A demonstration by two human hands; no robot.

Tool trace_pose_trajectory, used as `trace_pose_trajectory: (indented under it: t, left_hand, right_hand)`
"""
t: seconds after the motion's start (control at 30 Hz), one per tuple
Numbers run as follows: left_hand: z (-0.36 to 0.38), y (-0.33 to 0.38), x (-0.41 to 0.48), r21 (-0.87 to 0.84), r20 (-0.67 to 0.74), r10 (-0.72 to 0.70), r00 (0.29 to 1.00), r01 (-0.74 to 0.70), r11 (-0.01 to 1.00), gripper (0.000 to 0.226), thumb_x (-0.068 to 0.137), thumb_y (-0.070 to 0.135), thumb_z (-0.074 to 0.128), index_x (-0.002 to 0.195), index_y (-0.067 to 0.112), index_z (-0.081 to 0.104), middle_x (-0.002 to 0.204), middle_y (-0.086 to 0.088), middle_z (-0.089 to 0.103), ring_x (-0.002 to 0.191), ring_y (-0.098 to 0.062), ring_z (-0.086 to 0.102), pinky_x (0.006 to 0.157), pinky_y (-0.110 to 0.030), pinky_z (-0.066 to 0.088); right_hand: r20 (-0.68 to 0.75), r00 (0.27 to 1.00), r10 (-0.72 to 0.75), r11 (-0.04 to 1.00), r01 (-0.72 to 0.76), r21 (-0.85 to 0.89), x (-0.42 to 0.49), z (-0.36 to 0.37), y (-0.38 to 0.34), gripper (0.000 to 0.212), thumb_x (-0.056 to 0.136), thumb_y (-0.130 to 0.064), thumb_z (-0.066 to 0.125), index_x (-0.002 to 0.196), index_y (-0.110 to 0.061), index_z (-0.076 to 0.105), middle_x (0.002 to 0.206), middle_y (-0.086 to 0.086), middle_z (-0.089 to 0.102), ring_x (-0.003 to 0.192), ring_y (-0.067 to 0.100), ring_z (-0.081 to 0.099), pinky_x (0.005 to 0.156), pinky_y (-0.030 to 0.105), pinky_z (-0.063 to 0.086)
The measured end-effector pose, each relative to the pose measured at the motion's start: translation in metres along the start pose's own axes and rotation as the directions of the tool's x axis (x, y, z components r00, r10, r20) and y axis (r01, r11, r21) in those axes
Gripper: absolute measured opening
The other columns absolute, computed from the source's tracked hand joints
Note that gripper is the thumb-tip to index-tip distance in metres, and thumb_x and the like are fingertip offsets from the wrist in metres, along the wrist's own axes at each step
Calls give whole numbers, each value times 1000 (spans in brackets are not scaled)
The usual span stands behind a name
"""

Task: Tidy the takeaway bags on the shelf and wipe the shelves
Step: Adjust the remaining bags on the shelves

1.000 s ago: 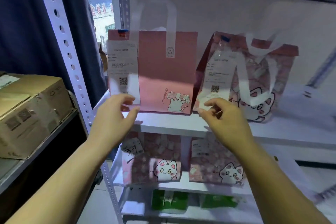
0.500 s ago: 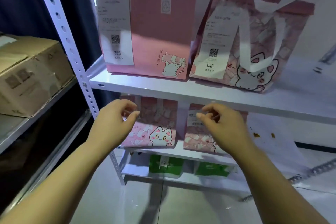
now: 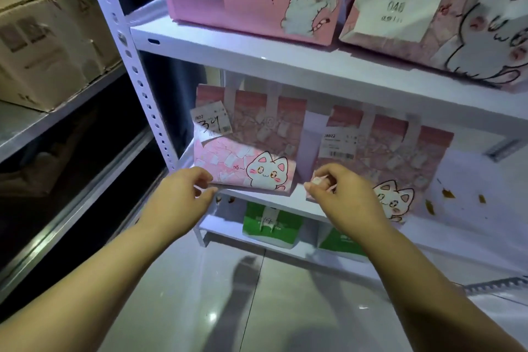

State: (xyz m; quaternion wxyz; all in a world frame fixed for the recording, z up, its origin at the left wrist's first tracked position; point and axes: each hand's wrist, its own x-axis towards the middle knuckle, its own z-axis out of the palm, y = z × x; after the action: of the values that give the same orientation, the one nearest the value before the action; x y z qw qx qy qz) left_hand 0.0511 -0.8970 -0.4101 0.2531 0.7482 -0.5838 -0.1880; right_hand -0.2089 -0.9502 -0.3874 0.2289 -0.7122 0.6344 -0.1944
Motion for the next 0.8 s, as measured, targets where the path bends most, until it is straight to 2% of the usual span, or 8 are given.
trace_pose_trajectory:
  t: [0.13,0.2,0.3,0.43,0.53,0.63,0.73,0.8]
  left_hand:
    - [22,-24,21,26,16,-15,1000,14,1000,33,84,28,64,116,19,60,95,7,60,78,-11,58,72,-26,42]
    - [31,-33,34,34,-5,-8,1000,8,999,45,85,27,64,127,15,53,112,-2,59,92,-17,58,82,-28,44]
    - [42,-44,51,37,-5,7,1000,-7,999,53,85,27,63,134,16,45,132,-8,50,116,-24,51,97,-37,43]
    - [55,-55,65,-29,-29,23,999,-24,999,37,83,24,63,115,22,46,119,-1,53,96,-25,55,78,-36,46]
    - [63,-62,71,-7,-35,11,999,-12,1000,39,84,26,62,115,20,40,118,-1,52,94,-21,54,76,-33,44]
    - [67,-68,76,-22,0,18,1000,-18,1000,40,84,28,62,117,23,40,115,3,56,99,-19,56,81,-38,49]
    - [67,-74,79,-14,36,22,999,-21,1000,44,82,27,63,119,24,38,115,5,55,102,-19,56,83,-36,48]
    - [67,-76,82,-13,53,16,998,-15,1000,39,82,27,63,113,24,40,111,5,56,99,-19,56,81,-37,49]
  right_hand:
    - [-5,999,53,999,-53,10,18,32,12,31,83,-42,64,109,-27,57,78,-17,56,72,0,52,60,26,42]
    - [1,997,74,997,-74,3,27,47,17,41,83,-41,65,118,-24,54,83,-14,58,76,9,57,65,30,47]
    - [21,993,118,993,-119,26,38,65,22,59,83,-39,66,134,-21,43,105,-4,61,90,20,62,80,43,53]
    - [-5,992,124,992,-124,12,54,89,26,77,81,-40,67,145,-19,28,132,0,53,111,21,55,93,42,48]
    - [-11,992,130,991,-130,-24,64,103,27,84,81,-42,66,147,-18,20,145,3,41,125,24,46,100,45,43]
    - [-6,991,134,990,-134,-44,71,113,26,86,82,-43,65,148,-18,17,147,4,37,129,26,42,103,44,39]
    - [20,987,160,987,-160,-25,74,119,24,86,82,-41,66,148,-18,16,144,4,42,127,25,44,103,45,40]
    - [24,984,178,984,-178,-1,76,121,23,86,81,-39,67,148,-18,17,142,3,45,126,24,46,102,45,41]
